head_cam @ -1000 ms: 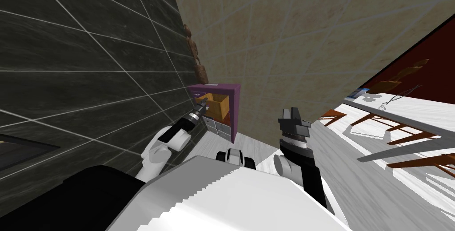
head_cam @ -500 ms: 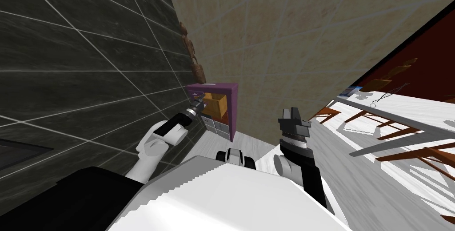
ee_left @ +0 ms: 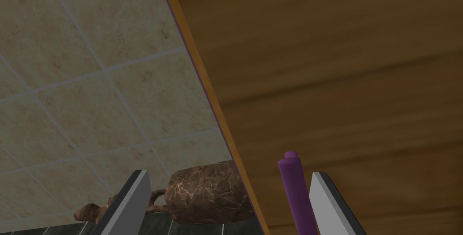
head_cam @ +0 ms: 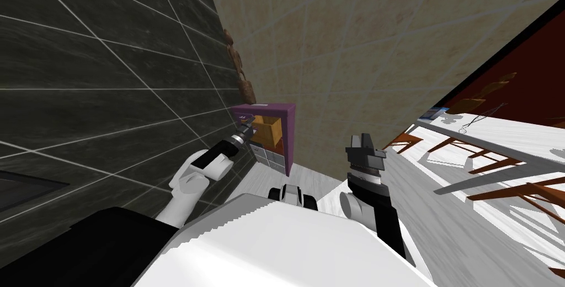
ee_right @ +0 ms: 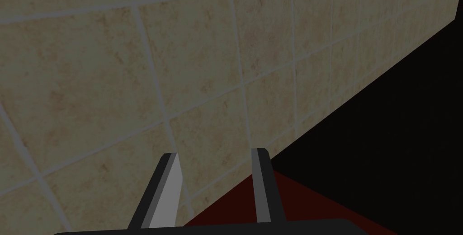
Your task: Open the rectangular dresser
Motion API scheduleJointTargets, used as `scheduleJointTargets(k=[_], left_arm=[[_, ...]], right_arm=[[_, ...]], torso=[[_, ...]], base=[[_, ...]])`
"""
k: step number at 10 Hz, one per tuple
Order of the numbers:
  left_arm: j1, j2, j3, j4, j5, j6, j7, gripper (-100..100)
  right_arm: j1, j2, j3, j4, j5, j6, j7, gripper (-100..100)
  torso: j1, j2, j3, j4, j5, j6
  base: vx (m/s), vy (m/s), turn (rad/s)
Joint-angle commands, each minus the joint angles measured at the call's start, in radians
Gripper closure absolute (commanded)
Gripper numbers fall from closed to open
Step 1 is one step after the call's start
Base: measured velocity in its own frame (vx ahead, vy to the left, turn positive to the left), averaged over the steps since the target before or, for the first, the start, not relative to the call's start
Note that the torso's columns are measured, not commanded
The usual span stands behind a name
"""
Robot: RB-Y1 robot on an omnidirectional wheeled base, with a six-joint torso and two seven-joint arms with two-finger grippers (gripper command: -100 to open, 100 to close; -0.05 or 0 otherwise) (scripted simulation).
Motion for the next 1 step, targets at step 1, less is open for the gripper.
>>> scheduleJointTargets(k=[1], left_arm=[[0.0,0.0,0.0,0.0,0.0,0.0,0.0,0]], right_arm=[[0.0,0.0,0.0,0.0,0.0,0.0,0.0,0]], torso=[[0.0,0.0,0.0,0.0,0.0,0.0]], base=[[0.0,0.0,0.0]])
